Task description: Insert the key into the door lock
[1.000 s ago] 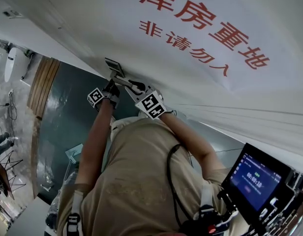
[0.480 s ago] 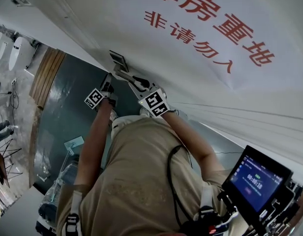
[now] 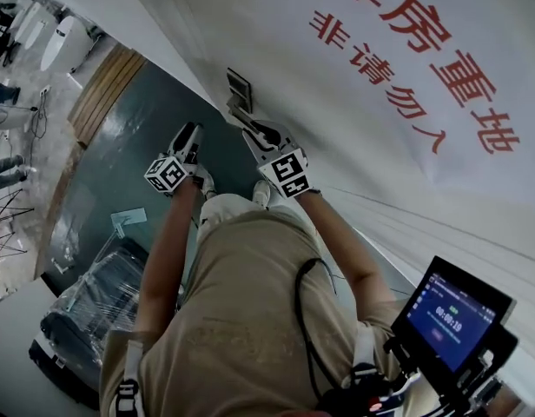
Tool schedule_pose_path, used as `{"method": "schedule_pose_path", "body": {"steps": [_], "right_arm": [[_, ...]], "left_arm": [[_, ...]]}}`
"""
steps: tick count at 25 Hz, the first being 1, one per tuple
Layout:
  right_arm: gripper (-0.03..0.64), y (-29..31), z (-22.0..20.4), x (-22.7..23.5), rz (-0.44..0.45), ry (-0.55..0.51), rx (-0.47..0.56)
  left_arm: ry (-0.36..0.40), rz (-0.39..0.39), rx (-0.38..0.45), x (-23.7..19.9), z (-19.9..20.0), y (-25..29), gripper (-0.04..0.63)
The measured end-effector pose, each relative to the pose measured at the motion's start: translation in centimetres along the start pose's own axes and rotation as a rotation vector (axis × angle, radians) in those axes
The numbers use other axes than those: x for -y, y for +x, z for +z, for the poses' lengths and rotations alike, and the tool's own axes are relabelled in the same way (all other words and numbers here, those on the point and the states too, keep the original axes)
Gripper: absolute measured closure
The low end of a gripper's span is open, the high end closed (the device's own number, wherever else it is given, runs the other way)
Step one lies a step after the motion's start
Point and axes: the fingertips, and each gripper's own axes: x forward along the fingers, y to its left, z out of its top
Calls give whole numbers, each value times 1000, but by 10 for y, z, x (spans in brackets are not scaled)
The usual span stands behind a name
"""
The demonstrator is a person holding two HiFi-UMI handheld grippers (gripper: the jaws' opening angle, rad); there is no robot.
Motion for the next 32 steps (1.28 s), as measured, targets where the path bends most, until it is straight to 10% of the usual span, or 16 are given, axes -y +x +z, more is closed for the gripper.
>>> {"method": "schedule_pose_path", "body": {"steps": [11,32], "right_arm": [[529,32,17,-39,86,-44,3],[529,91,40,-206,221,-70,19]], "left_arm": [[135,142,138,4,57,-96,400],[95,215,220,-40,104,-263,400]]}}
